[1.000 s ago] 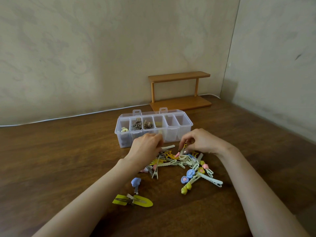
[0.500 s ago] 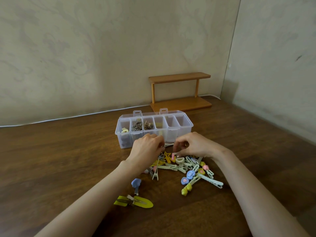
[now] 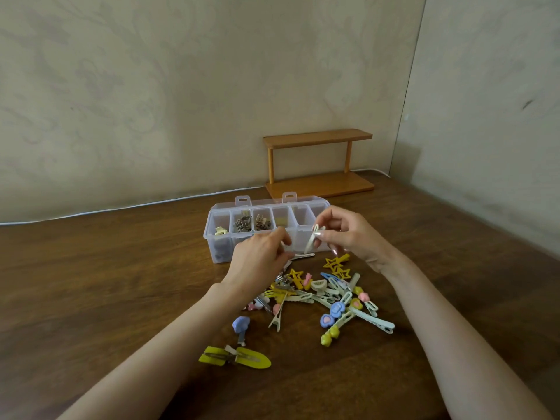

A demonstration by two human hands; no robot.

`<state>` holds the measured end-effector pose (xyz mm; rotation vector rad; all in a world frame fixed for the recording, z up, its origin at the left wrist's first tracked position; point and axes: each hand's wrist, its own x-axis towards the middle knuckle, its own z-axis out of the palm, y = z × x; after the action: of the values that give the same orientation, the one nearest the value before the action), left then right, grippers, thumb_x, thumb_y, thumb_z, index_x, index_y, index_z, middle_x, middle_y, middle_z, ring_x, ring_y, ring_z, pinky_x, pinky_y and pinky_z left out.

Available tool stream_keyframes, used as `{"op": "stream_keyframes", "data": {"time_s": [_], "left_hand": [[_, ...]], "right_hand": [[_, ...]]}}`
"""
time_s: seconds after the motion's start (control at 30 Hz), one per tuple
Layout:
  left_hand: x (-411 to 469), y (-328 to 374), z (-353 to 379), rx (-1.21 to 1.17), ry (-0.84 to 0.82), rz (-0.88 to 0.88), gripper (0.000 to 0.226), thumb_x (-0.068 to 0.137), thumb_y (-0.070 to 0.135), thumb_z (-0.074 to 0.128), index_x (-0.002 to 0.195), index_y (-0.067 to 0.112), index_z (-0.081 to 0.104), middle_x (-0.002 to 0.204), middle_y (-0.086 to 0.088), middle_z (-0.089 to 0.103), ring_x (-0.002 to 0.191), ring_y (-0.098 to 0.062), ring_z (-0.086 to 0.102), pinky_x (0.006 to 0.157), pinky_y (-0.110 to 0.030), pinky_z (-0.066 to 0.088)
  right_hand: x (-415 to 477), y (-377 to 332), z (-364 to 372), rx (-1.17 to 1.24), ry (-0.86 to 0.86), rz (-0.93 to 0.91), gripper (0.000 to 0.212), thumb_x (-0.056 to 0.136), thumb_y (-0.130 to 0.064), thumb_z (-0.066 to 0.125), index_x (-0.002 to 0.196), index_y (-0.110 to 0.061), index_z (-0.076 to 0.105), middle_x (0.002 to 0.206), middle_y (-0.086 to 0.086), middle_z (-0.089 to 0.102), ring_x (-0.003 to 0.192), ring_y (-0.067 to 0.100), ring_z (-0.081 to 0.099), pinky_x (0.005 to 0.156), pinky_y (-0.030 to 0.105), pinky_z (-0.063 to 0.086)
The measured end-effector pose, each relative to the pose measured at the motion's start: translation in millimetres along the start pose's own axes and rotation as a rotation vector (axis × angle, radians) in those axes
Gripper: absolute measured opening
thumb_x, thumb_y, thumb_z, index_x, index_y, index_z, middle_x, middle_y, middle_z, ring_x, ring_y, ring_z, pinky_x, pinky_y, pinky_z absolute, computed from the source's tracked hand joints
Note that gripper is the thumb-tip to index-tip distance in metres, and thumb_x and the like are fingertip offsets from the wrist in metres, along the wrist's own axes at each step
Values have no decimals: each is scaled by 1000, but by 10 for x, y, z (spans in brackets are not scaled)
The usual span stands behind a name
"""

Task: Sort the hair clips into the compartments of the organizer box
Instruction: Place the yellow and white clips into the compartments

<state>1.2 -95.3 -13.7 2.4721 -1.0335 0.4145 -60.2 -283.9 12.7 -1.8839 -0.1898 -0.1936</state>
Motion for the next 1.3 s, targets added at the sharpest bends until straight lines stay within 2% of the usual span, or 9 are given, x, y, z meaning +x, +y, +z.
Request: {"op": "stream_keyframes", "data": {"time_s": [0.2,0.4,0.6,0.7,0.8,0.87,0.97,1.03,1.3], "left_hand": [[45,91,-80,-370,12,-55,13,86,23,62,97,17,62,83,8,67,72,-14,62,67,-38,54],[51,56,-185,-414,186,-96,10,90,20,57,88,15,65,71,13,64,67,-11,62,60,-20,48],[91,-43,-280,-267,420,-217,15,93,17,53,92,15,68,80,6,69,66,-7,58,58,-21,45],[147,-73,-264,-111,422,-214,14,92,20,55,90,16,67,79,6,68,68,-8,54,56,-24,43],[252,-113,-204,-16,376,-178,14,90,26,58,86,15,65,80,2,68,71,-13,58,58,-32,49],[315,-116,-165,21,347,-170,15,89,28,59,84,14,64,81,1,67,72,-16,59,57,-32,47],[346,-115,-120,38,293,-146,16,87,30,60,86,16,66,87,2,65,78,-15,59,58,-30,46],[335,-127,-104,39,280,-131,17,87,32,60,87,17,68,89,2,63,80,-16,58,59,-31,47],[184,-96,-129,30,318,23,16,87,28,60,84,14,66,83,1,60,77,-16,53,53,-37,48]], "right_hand": [[16,7,-8,130,58,-34,10,88,-1,57,93,-10,56,82,13,70,48,10,52,43,14,36],[44,44,21,97,107,-8,20,86,-4,63,102,-15,57,86,10,72,47,7,53,43,15,39],[45,124,57,-447,171,-64,12,86,-20,65,98,-22,64,79,-6,63,61,9,51,61,24,44],[49,135,76,-706,90,-80,9,88,-24,63,93,-27,69,73,-10,60,65,4,54,60,20,40],[61,147,110,-871,45,-75,19,91,-25,59,107,-29,69,67,-21,47,60,-5,46,59,14,32],[53,133,129,-934,3,-48,24,92,-29,58,115,-30,65,73,-22,51,66,-5,48,66,17,35],[62,122,165,-1002,-53,6,29,92,-34,58,120,-30,62,103,-6,68,96,11,60,77,24,39],[70,144,186,-1026,-69,22,29,91,-36,59,119,-30,63,106,-3,69,101,14,60,77,25,40],[92,155,203,-976,-77,33,11,90,-31,61,98,-25,65,69,-18,45,66,-1,44,56,17,30]]}}
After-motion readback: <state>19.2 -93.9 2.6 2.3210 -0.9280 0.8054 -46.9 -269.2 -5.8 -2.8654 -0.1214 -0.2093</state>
